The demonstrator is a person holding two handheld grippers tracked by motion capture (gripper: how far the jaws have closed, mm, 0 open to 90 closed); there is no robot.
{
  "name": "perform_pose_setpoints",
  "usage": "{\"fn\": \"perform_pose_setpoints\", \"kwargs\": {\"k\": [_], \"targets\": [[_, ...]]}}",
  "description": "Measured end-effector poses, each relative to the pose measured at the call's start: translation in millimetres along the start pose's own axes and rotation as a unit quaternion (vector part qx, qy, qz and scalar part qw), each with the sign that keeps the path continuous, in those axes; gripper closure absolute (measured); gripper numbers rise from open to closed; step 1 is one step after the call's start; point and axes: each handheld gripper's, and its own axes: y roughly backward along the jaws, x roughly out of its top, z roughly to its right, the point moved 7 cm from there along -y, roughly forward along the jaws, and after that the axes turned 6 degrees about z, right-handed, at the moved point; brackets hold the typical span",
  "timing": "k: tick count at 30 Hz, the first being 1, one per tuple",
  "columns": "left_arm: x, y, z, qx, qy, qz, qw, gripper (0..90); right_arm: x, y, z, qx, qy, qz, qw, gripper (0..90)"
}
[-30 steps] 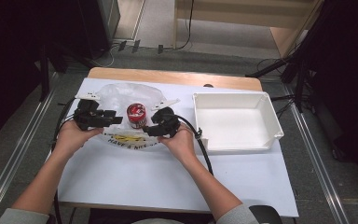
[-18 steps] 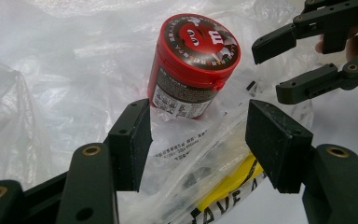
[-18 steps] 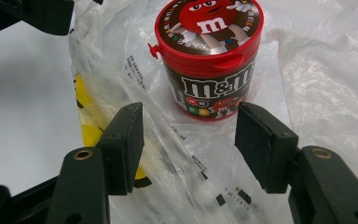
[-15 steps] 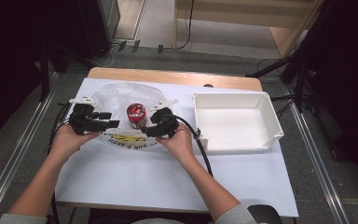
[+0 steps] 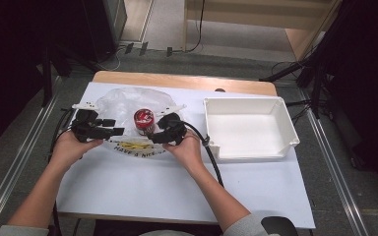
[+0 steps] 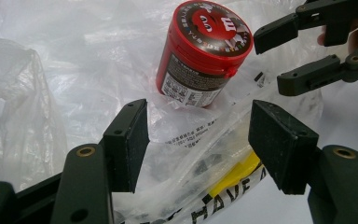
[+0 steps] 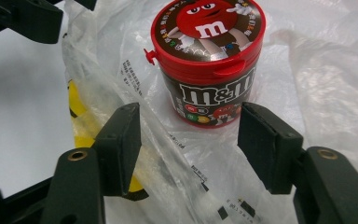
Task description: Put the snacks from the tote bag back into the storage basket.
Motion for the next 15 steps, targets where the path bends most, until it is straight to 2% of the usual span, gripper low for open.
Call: {"fn": "perform_pose_setpoints", "kwargs": {"k": [5, 10, 15], "targets": [[-0.6, 0.2, 0.2, -0.001, -0.001, -0.001, 1.0000, 38.8, 7.0, -6.9, -0.3, -0.008, 0.005, 0.001, 1.0000, 37.0], [0.8, 2.3, -1.0, 0.000, 0.003, 0.007, 1.0000, 39.0, 7.1, -14.4, 3.3, -0.014, -0.009, 0.007, 0.9998, 33.5], [0.1, 2.4, -2.2, 0.003, 0.003, 0.004, 1.0000, 39.1, 4.7, -22.0, 7.5, -0.019, -0.017, 0.007, 0.9996, 31.4]]}}
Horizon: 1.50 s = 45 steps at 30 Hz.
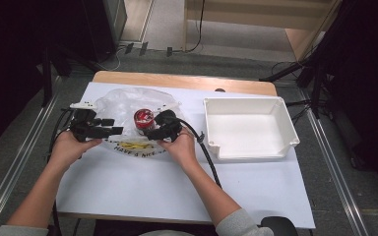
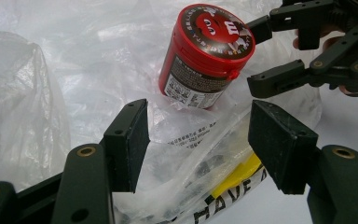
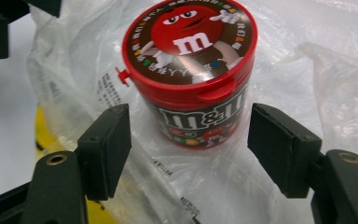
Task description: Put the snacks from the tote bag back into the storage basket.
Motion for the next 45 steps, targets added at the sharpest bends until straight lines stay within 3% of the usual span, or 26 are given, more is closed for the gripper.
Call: {"fn": "perform_pose_setpoints", "kwargs": {"k": [8, 13, 16, 27, 37, 45], "targets": [[-0.3, -0.5, -0.3, -0.001, 0.001, -0.001, 1.0000, 39.3, 0.0, -6.4, 0.5, 0.002, -0.007, 0.003, 1.0000, 31.7], [0.0, 0.2, -0.4, -0.003, 0.001, 0.000, 1.0000, 39.4, 6.3, -12.0, -3.1, -0.017, 0.015, -0.004, 0.9997, 29.8], [0.1, 0.7, -0.4, -0.002, 0.002, 0.001, 1.0000, 39.4, 8.5, -15.7, -2.8, -0.015, 0.020, -0.007, 0.9997, 27.3], [0.1, 0.3, -0.4, -0.005, 0.004, 0.001, 1.0000, 39.6, 6.0, -34.8, -1.9, -0.024, 0.018, -0.008, 0.9995, 23.8], [-0.1, -0.4, -0.7, -0.007, 0.008, 0.000, 0.9999, 39.7, 3.4, -47.6, -0.9, -0.026, 0.008, 0.006, 0.9996, 21.5], [-0.2, 0.2, -1.8, -0.007, 0.012, 0.000, 0.9999, 40.0, 5.4, -48.0, -2.2, -0.041, 0.047, 0.020, 0.9978, 25.9]]}}
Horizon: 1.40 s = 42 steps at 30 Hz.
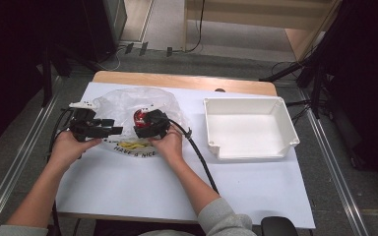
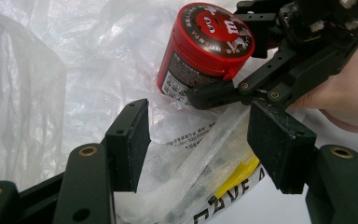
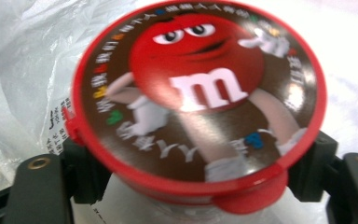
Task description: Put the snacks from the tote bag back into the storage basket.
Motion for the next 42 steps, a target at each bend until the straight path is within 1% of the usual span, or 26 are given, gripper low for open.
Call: {"fn": "perform_pose_setpoints", "kwargs": {"k": [2, 4, 8, 9, 13, 18, 21, 24, 25, 26, 27, 29, 31, 33, 37, 38, 42], "targets": [[-0.1, -0.2, -0.3, 0.000, 0.001, 0.000, 1.0000, 40.0, 0.6, 0.6, 0.0, 0.000, 0.006, 0.004, 1.0000, 26.3], [-0.2, -0.2, -0.5, 0.000, 0.001, 0.000, 1.0000, 40.0, 0.8, 1.1, 0.8, 0.002, -0.003, 0.006, 1.0000, 26.5], [-0.5, -0.4, -1.0, 0.001, 0.002, -0.001, 1.0000, 40.0, 1.1, 2.3, 1.3, 0.011, -0.004, 0.002, 0.9999, 26.6], [-0.6, -0.3, -1.1, 0.001, 0.003, -0.002, 1.0000, 40.0, 1.0, 2.9, 0.9, 0.013, -0.009, 0.001, 0.9999, 26.6], [-0.7, -0.3, -1.4, 0.001, 0.003, -0.002, 1.0000, 40.1, 2.5, 5.5, 0.4, 0.024, -0.009, -0.001, 0.9997, 26.6], [-0.5, 0.1, -1.4, 0.001, 0.004, -0.002, 1.0000, 40.1, 8.9, 13.3, -0.8, 0.035, -0.006, 0.005, 0.9994, 26.6], [-0.4, 0.5, -1.5, 0.001, 0.003, -0.002, 1.0000, 40.2, 13.0, 20.6, -1.9, 0.044, -0.001, 0.006, 0.9990, 26.6], [-0.2, 0.6, -1.4, 0.001, 0.003, -0.001, 1.0000, 40.2, 16.4, 28.4, -1.8, 0.046, 0.006, 0.004, 0.9989, 26.6], [-0.2, 0.6, -1.3, 0.001, 0.003, -0.001, 1.0000, 40.2, 18.3, 31.0, -1.7, 0.047, 0.011, 0.006, 0.9988, 26.6], [-0.2, 0.6, -1.3, 0.002, 0.002, -0.001, 1.0000, 40.2, 20.2, 34.1, -2.3, 0.047, 0.010, 0.008, 0.9988, 26.6], [-0.1, 0.5, -1.2, 0.001, 0.002, 0.000, 1.0000, 40.2, 22.3, 37.0, -2.7, 0.051, 0.015, 0.011, 0.9985, 26.6], [-0.1, 0.7, -1.1, 0.001, 0.002, -0.001, 1.0000, 40.3, 25.6, 42.3, -3.7, 0.053, 0.019, 0.010, 0.9983, 26.6], [-0.1, 0.5, -0.3, 0.000, 0.004, -0.001, 1.0000, 40.4, 27.7, 46.7, -4.6, 0.059, 0.020, 0.011, 0.9980, 26.6], [-0.3, 0.4, 0.4, 0.002, 0.004, -0.003, 1.0000, 40.4, 29.1, 52.6, -4.9, 0.066, 0.019, 0.007, 0.9976, 26.6], [-0.2, -0.4, 2.0, 0.003, 0.000, -0.004, 1.0000, 40.4, 31.4, 62.9, -6.2, 0.076, 0.027, 0.001, 0.9967, 26.6], [-0.1, -0.5, 3.2, 0.000, 0.000, -0.004, 1.0000, 40.3, 32.0, 65.0, -6.7, 0.078, 0.026, 0.000, 0.9966, 26.6], [-1.1, 0.1, 6.7, 0.001, -0.005, -0.007, 1.0000, 40.3, 34.1, 74.1, -8.3, 0.091, 0.023, 0.001, 0.9956, 26.6]]}}
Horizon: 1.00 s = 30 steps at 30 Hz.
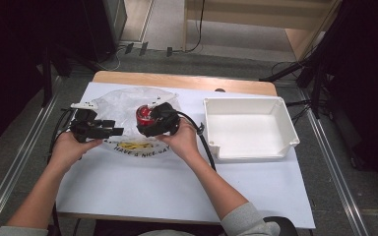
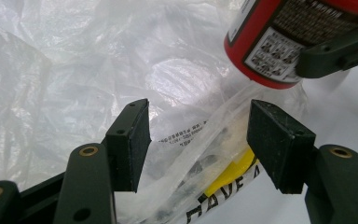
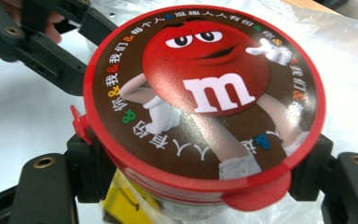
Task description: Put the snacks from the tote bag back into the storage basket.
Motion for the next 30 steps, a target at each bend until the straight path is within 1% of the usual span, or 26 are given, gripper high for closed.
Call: {"fn": "perform_pose_setpoints", "kwargs": {"k": [4, 7, 15, 16, 18, 19, 20, 22, 24, 25, 27, 28, 30], "targets": [[-0.7, 1.1, 3.6, -0.004, 0.004, 0.002, 1.0000, 40.3, -1.1, 7.9, -4.0, 0.012, 0.006, -0.006, 0.9999, 26.6], [-0.2, 1.8, 7.0, -0.007, 0.010, 0.005, 0.9999, 40.2, -2.6, 13.8, -5.1, 0.014, 0.009, -0.007, 0.9998, 26.6], [-3.2, 1.0, 15.2, -0.005, -0.001, 0.000, 1.0000, 40.2, -7.0, 29.7, -5.9, 0.022, 0.015, -0.003, 0.9996, 26.6], [-3.9, 0.6, 16.3, -0.004, 0.000, -0.002, 1.0000, 40.2, -8.4, 31.9, -5.7, 0.024, 0.015, -0.004, 0.9996, 26.6], [-5.8, 0.0, 18.0, 0.002, -0.007, -0.011, 0.9999, 40.2, -11.0, 36.0, -4.6, 0.028, 0.014, -0.005, 0.9995, 26.6], [-6.2, -0.6, 18.7, 0.003, -0.005, -0.012, 0.9999, 40.2, -12.2, 38.7, -4.1, 0.028, 0.015, -0.006, 0.9995, 26.6], [-6.6, -1.1, 19.9, -0.002, 0.000, -0.014, 0.9999, 40.2, -12.7, 40.4, -4.0, 0.028, 0.014, -0.005, 0.9995, 26.6], [-7.0, -1.5, 21.7, -0.006, 0.008, -0.014, 0.9999, 40.2, -14.0, 46.3, -2.9, 0.028, 0.012, -0.001, 0.9995, 26.6], [-7.8, -2.1, 23.6, -0.007, 0.007, -0.013, 0.9999, 40.2, -14.9, 51.1, -1.6, 0.031, 0.011, 0.007, 0.9994, 26.6], [-8.8, -2.0, 25.2, -0.009, 0.006, -0.011, 0.9999, 40.2, -15.9, 53.3, -1.5, 0.031, 0.008, 0.005, 0.9995, 26.6], [-10.6, -2.2, 27.7, -0.009, 0.003, -0.011, 0.9999, 40.2, -18.2, 55.9, -0.3, 0.028, 0.014, 0.002, 0.9995, 26.6], [-11.7, -2.3, 28.3, -0.006, -0.001, -0.012, 0.9999, 40.3, -19.5, 56.9, 0.1, 0.025, 0.016, 0.003, 0.9995, 26.6], [-12.9, -2.9, 30.2, -0.007, -0.003, -0.017, 0.9998, 40.3, -23.3, 59.3, 2.1, 0.022, 0.016, 0.003, 0.9996, 26.6]]}}
